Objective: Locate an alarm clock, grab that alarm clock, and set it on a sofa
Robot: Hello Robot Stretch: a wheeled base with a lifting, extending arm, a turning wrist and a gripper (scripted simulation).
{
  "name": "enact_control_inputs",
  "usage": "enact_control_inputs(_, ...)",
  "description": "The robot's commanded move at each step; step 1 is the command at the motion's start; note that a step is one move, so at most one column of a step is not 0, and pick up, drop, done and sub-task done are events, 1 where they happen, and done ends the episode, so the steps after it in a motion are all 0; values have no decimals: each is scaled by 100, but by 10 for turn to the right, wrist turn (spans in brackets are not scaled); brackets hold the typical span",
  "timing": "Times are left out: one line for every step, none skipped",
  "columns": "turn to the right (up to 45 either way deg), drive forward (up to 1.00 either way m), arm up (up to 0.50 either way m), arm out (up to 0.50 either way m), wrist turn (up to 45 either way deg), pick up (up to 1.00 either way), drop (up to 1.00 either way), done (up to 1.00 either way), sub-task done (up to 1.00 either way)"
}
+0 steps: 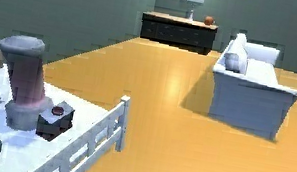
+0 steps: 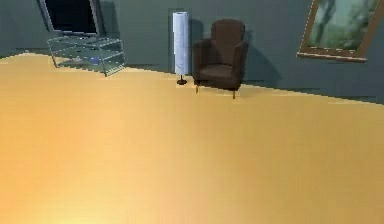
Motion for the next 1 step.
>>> enact_control_inputs(-30, 0, 0, 0, 0, 0, 0, 0, 0)
